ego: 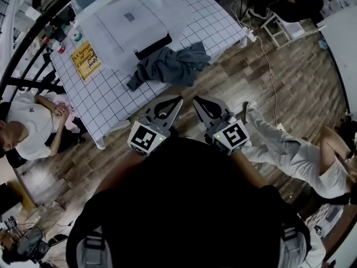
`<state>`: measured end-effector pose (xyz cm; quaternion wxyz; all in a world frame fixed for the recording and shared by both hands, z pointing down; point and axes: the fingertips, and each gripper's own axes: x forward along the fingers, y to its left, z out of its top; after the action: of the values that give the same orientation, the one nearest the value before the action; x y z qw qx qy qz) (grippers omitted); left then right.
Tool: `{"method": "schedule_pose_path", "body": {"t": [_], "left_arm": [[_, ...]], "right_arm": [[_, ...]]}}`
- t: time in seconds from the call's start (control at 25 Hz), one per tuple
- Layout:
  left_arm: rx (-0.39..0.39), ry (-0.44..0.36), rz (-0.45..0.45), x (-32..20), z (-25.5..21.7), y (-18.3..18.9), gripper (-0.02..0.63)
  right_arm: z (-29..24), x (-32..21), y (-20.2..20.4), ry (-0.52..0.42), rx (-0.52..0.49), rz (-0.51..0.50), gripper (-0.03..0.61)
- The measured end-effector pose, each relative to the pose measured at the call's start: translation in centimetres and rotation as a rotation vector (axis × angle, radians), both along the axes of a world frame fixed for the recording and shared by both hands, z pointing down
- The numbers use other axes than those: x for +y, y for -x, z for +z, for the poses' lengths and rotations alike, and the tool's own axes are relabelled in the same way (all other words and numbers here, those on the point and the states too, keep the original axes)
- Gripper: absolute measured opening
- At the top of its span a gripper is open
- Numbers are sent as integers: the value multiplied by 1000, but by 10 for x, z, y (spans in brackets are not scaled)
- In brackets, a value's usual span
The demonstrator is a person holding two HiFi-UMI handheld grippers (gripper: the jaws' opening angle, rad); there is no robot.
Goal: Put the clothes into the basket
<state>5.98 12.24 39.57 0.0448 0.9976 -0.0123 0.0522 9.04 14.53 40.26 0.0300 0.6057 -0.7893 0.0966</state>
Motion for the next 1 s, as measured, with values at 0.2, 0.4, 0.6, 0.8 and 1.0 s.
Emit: {"method": "schedule_pose_path", "body": {"t": [0.2, 0.4, 0.6, 0.8, 1.0], "left_arm": [[20, 3, 18, -33, 0, -8, 3], [10, 20, 41, -61, 11, -7, 3], [13, -3, 67, -86, 19, -7, 3], [8, -7, 58, -104, 24, -7, 3], [26, -28, 41, -118, 33, -11, 3]], "right_arm": [[4, -32, -8, 18, 2, 20, 17], [12, -60, -9, 51, 6, 37, 17], [23, -83, -13, 73, 25, 57, 17], [32, -97, -24, 96, 27, 73, 17], [61, -112, -45, 147, 69, 70, 17]]}}
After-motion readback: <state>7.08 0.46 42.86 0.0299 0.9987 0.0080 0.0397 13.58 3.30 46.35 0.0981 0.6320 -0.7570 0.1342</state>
